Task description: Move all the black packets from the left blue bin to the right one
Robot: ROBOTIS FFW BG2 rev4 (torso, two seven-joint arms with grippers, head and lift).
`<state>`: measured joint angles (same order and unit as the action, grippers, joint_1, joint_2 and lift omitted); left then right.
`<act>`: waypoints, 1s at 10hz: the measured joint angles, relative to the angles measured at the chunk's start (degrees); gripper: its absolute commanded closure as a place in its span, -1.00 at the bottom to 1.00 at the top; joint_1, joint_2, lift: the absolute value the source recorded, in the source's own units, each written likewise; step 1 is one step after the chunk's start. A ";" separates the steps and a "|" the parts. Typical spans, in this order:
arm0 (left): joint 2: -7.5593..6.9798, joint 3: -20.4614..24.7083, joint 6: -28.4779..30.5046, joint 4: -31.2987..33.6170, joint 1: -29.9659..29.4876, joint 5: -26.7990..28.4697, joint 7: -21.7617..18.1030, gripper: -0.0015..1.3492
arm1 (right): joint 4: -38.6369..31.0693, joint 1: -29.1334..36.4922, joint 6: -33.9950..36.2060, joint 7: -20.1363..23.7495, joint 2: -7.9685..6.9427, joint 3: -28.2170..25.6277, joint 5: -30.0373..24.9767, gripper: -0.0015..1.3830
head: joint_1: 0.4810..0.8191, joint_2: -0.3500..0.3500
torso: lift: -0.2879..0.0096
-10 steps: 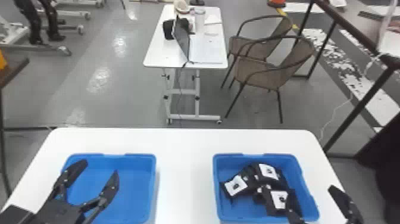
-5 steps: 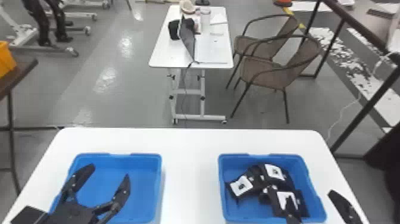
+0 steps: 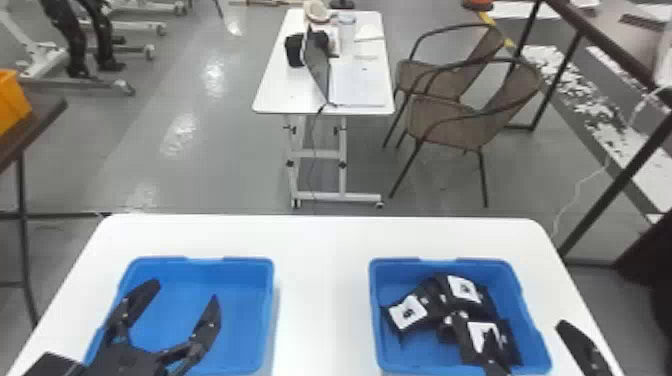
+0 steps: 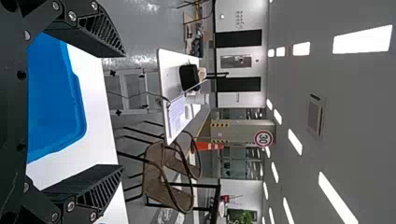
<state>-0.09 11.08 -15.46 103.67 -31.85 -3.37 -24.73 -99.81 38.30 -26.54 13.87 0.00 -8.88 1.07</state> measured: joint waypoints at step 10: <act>0.00 -1.15 1.74 -0.31 0.30 -1.69 0.04 -0.72 | -0.05 -0.37 0.00 -0.25 0.00 0.15 0.44 -0.87 | 0.27 -0.10 | 0.94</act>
<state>-0.09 9.93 -13.72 103.36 -31.55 -5.06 -24.69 -99.86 37.93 -26.54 13.62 0.00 -8.73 1.51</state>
